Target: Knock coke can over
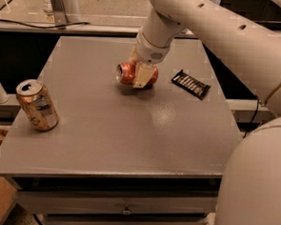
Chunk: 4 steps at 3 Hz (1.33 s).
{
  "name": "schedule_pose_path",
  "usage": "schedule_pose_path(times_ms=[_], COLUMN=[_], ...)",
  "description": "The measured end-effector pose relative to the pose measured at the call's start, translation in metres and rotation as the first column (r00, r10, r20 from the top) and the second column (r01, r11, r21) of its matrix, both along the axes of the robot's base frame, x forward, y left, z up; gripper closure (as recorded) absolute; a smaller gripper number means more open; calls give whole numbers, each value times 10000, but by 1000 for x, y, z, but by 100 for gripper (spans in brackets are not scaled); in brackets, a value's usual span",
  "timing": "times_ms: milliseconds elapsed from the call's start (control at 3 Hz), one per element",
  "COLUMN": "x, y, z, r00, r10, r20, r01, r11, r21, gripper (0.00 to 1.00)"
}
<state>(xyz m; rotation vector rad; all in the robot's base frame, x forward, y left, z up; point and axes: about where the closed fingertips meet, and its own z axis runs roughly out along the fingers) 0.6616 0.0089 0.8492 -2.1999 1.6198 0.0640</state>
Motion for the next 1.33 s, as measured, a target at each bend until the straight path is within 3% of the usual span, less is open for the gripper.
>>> schedule_pose_path(times_ms=[333, 667, 1333], x=[-3, -6, -8], y=[1, 2, -5], z=[-2, -3, -1], r00=[9996, 9989, 9997], r10=[273, 472, 257], r20=[14, 21, -28], r01=[-273, -472, -257], r11=[9996, 9988, 9996], r21=[-94, -149, 126], gripper=[12, 0, 0])
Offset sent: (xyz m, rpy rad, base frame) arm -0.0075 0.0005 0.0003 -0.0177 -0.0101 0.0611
